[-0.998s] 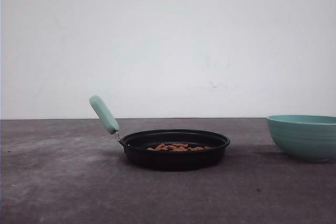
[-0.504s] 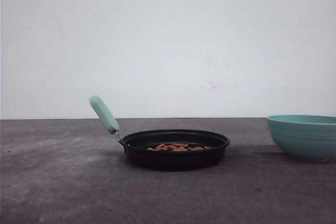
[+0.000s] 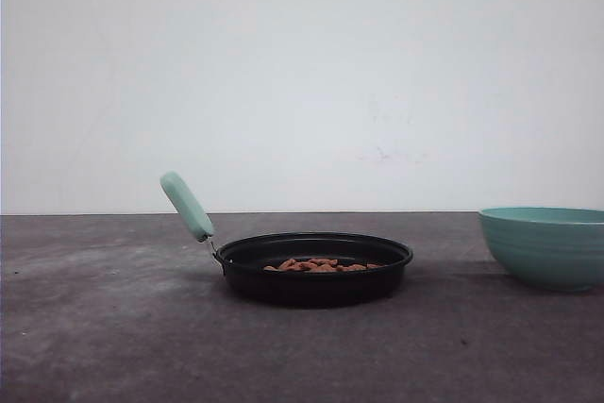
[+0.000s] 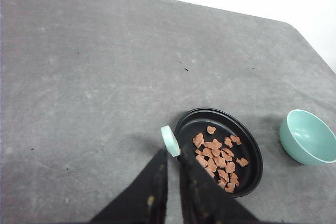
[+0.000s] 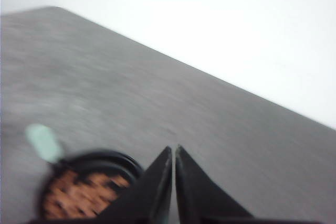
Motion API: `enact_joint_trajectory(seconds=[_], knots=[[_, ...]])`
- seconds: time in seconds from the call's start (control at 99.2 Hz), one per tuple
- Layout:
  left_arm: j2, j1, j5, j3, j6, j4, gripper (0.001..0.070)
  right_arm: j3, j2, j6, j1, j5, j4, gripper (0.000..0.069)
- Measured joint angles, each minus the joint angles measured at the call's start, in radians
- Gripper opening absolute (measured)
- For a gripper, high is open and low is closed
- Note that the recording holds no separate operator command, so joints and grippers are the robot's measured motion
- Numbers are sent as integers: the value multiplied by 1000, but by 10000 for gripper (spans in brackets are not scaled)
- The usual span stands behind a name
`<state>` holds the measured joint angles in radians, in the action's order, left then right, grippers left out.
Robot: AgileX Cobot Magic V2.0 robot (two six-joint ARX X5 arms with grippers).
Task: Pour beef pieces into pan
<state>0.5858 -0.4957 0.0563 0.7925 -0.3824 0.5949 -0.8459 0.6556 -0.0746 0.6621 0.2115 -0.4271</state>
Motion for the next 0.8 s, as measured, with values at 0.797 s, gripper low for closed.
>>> enact_joint_trajectory(seconds=[0.797], knots=[[0,0,0,0,0,0,15,737,-653,29,-623,-108,255,7]])
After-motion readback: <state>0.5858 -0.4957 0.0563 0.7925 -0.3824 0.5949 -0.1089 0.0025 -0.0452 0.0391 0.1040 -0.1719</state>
